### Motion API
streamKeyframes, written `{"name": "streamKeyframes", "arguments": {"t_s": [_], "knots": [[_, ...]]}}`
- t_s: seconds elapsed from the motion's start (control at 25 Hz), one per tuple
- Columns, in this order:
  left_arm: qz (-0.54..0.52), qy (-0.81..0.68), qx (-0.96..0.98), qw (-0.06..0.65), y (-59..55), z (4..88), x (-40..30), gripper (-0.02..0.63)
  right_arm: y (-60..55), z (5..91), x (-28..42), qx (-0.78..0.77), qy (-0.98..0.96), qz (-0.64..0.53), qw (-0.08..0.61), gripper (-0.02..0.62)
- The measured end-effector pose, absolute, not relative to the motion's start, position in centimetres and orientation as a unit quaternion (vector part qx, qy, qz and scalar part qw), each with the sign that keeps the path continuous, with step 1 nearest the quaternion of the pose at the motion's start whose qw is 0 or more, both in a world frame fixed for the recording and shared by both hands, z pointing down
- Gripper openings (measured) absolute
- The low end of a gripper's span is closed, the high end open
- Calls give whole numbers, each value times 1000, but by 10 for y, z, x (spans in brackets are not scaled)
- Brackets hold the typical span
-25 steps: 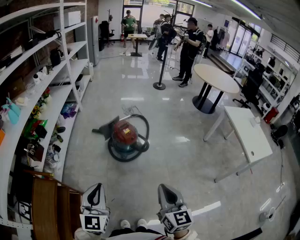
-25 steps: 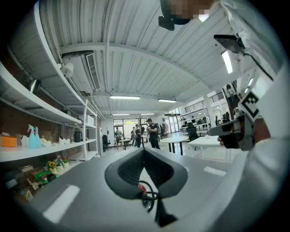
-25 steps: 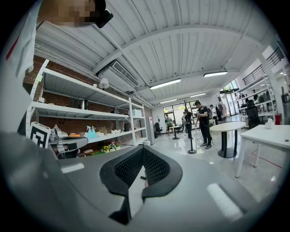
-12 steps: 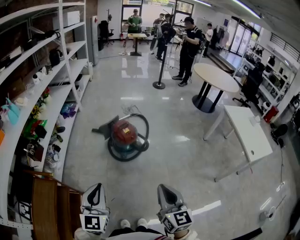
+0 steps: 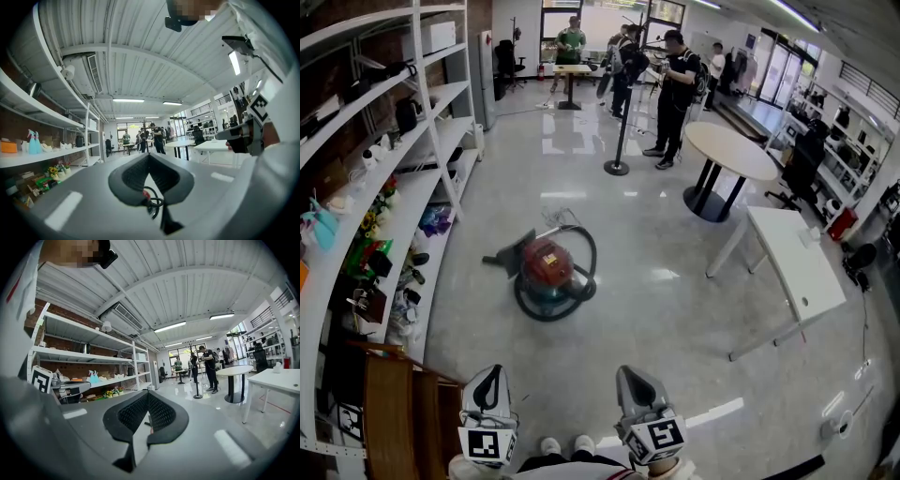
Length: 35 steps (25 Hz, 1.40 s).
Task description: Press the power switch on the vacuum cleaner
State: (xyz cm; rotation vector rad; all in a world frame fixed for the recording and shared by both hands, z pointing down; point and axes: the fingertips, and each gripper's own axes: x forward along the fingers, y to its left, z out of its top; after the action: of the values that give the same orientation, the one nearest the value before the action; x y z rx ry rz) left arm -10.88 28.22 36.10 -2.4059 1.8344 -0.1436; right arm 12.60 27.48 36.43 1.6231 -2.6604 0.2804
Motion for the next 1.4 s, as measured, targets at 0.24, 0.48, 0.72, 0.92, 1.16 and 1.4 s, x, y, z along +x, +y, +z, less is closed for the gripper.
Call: {"name": "streamKeyframes", "arguments": {"t_s": [0.24,0.48,0.72,0.92,1.16,1.4], "knots": [[-49,606,-792,55,284,362,-100,0,277,365,132,518,-851,84,7,0],[-52,607,-791,60,287,359,-88,0,280,364,145,517,-852,79,2,0],[-51,613,-786,65,289,355,-74,0,282,367,157,510,-857,74,-5,1],[-48,614,-786,65,292,355,-66,0,285,365,168,514,-854,83,-9,1],[-53,615,-784,67,292,354,-66,0,287,368,174,514,-854,83,-16,0],[-49,613,-785,69,286,352,-61,0,282,371,180,518,-851,84,-13,0]]}}
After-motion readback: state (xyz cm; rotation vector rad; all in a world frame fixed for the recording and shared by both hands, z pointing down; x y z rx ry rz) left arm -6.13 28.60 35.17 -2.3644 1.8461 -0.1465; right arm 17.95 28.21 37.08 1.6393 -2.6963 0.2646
